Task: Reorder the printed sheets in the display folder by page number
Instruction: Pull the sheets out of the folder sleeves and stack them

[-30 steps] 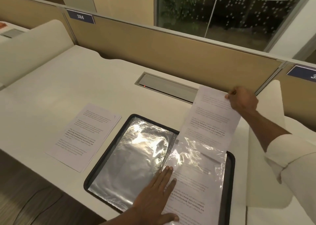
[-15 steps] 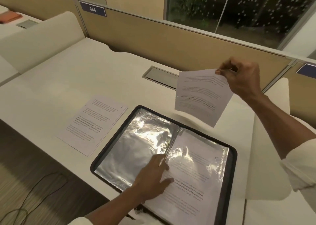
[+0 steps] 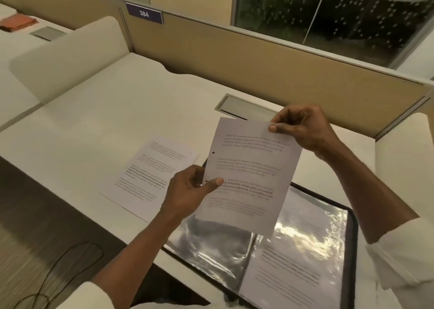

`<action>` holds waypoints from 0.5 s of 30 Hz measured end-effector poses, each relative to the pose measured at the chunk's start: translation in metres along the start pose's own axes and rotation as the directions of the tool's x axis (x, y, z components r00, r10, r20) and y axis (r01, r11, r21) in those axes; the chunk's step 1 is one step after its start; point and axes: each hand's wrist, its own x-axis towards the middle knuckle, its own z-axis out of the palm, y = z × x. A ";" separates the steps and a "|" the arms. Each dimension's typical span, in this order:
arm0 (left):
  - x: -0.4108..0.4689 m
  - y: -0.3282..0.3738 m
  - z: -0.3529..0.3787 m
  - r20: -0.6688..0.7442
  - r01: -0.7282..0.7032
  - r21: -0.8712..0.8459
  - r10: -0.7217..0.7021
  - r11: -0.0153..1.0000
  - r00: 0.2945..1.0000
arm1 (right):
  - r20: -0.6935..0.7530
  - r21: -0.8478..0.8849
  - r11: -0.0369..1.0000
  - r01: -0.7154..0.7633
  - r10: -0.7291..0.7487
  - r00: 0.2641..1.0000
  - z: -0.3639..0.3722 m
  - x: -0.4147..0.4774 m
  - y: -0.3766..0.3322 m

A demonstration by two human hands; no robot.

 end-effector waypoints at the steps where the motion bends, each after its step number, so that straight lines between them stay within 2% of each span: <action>1: 0.000 -0.001 -0.012 0.046 0.020 -0.035 -0.019 0.999 0.999 | 0.008 0.058 0.998 -0.021 0.020 1.000 0.014 0.005 -0.002; 3: 0.003 -0.007 -0.038 0.088 0.052 -0.093 -0.044 0.994 0.995 | -0.009 0.160 0.985 -0.070 0.072 0.997 0.043 0.014 -0.004; 7: 0.020 -0.022 -0.087 0.057 0.135 -0.179 -0.127 0.974 0.990 | -0.126 0.372 0.908 -0.191 0.254 0.959 0.109 0.029 0.005; 10: 0.041 -0.036 -0.124 0.016 0.170 -0.205 -0.171 0.964 0.985 | -0.045 0.563 0.754 -0.337 0.436 0.899 0.165 0.030 0.010; 15: 0.079 -0.059 -0.181 -0.008 0.195 -0.157 -0.199 0.968 0.980 | 0.095 0.544 0.682 -0.489 0.529 0.843 0.253 0.018 0.019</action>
